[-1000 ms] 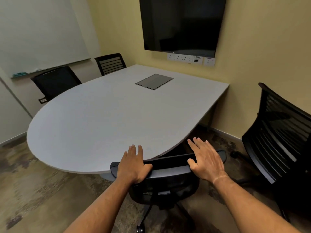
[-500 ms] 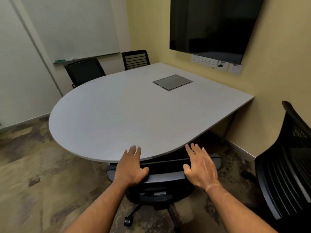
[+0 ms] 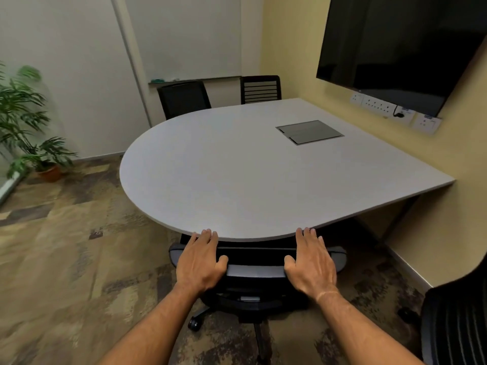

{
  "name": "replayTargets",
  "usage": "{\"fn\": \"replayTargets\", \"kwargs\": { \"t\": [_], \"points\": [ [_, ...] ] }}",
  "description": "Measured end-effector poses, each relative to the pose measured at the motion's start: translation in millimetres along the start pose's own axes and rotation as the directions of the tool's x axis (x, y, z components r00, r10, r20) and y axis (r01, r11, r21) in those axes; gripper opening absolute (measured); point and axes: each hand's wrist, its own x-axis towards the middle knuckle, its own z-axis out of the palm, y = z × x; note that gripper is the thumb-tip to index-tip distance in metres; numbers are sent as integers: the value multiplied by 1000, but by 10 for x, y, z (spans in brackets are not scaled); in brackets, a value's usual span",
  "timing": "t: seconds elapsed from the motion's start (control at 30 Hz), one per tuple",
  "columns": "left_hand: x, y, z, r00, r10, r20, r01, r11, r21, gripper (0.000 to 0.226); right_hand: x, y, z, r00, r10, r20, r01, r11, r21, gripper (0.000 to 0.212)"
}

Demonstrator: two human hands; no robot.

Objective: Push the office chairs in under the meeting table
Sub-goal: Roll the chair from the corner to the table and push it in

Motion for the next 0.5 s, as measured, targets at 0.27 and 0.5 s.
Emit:
{"fn": "replayTargets", "kwargs": {
  "t": [0.27,0.5],
  "points": [
    [250,149,50,998,-54,21,54,999,5,83,269,201,-26,999,-49,-9,48,998,-35,81],
    [559,202,137,996,-84,20,83,996,27,85,567,312,-53,997,-81,-7,81,996,-45,80]
  ]
}}
